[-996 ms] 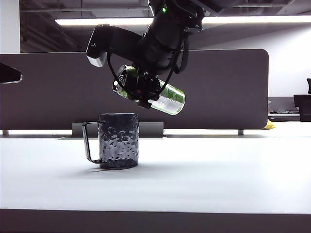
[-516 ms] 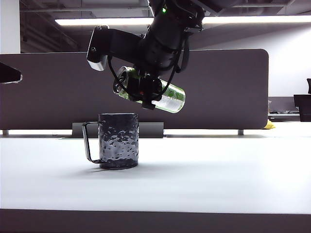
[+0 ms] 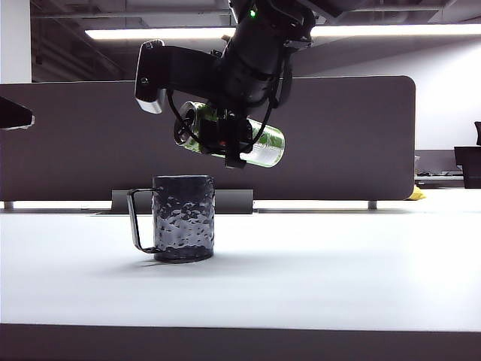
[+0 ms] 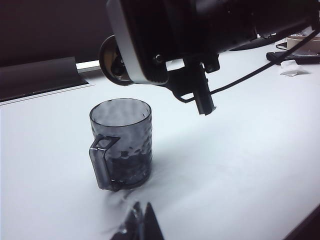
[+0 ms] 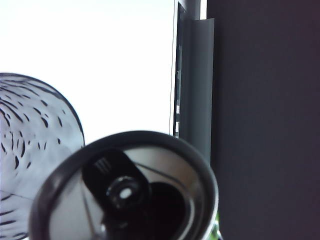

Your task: Pick up the metal can, pour some water into the cup, then place the can back on the table.

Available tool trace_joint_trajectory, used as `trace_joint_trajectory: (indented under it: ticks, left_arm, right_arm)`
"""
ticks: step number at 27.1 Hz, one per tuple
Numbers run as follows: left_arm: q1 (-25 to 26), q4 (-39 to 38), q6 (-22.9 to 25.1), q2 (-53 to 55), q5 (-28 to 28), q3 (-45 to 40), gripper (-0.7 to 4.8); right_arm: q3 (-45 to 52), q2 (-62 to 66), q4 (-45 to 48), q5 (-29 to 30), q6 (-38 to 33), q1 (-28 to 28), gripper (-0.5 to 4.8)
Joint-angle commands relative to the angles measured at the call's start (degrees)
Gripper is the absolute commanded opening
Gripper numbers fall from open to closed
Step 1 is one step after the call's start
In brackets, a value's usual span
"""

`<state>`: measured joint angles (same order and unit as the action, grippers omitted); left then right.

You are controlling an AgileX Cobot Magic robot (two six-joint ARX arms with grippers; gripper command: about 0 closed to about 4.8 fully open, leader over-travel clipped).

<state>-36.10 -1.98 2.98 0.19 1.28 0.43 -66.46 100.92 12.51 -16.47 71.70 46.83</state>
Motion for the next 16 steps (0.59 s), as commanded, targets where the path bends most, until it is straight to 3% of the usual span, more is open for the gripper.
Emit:
trace_joint_trajectory:
  ticks: [1,16]
  left_arm:
    - [0.1,0.8,0.0,0.0,0.0,0.1,-0.05]
    - [0.1,0.8,0.0,0.0,0.0,0.1,-0.05]
  right_arm:
    - [-0.6,-0.5,2.4,-0.3,1.0,0.5,2.33]
    - [-0.8,-0.4,2.3,-0.4,4.0,0.8,2.33]
